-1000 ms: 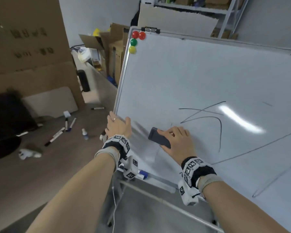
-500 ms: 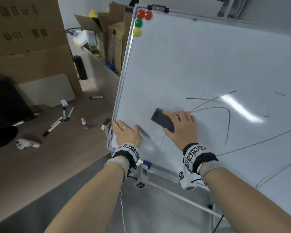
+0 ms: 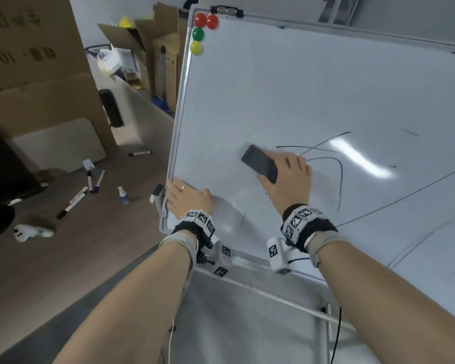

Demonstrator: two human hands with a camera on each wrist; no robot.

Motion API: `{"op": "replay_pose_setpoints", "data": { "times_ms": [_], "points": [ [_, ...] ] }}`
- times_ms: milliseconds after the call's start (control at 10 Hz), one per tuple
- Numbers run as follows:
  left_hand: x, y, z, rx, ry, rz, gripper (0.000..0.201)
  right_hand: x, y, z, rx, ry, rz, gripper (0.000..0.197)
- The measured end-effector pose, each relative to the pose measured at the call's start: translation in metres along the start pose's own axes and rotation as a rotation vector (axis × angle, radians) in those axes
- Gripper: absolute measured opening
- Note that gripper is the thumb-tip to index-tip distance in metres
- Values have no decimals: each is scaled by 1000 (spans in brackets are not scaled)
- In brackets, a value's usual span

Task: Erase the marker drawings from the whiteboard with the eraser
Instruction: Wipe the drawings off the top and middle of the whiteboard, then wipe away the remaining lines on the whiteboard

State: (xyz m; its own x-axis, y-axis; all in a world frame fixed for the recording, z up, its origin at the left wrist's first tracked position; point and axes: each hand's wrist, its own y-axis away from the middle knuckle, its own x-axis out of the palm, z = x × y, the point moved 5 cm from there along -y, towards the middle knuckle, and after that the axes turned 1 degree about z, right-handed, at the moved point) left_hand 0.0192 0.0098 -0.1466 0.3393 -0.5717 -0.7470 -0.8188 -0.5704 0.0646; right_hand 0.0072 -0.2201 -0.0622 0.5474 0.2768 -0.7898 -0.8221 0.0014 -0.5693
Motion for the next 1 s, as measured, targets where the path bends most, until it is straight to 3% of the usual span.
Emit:
{"op": "replay_pose_setpoints", "data": {
  "times_ms": [100, 200, 400, 500, 600, 700, 800, 900, 1000],
  "points": [
    [4, -5, -7, -1, 37, -39, 81, -9, -3, -8, 37, -23, -70, 55],
    [16, 0, 0, 0, 41, -43, 80, 14, 30, -6, -78, 9, -5, 56],
    [25, 2, 30, -13, 25, -56, 77, 66, 95, 1, -270, 22, 272, 57],
    [24, 3, 46, -51, 8, -101, 78, 54, 78, 1, -204, 35, 224, 55],
    [31, 14, 71, -229, -28, -67, 83, 34, 44, -2, -64, 28, 82, 53],
    [47, 35, 93, -446, 18, 7, 91, 39, 45, 0, -96, 10, 44, 52],
    [66, 44, 105, -623, 185, 96, 92, 61, 79, 4, -242, -24, 145, 53],
    [76, 39, 103, -687, 578, 150, 59, 80, 109, 2, -320, -12, 270, 57],
    [77, 46, 95, -665, 380, 314, 44, 77, 109, -1, -353, 5, 300, 57]
  ]
}}
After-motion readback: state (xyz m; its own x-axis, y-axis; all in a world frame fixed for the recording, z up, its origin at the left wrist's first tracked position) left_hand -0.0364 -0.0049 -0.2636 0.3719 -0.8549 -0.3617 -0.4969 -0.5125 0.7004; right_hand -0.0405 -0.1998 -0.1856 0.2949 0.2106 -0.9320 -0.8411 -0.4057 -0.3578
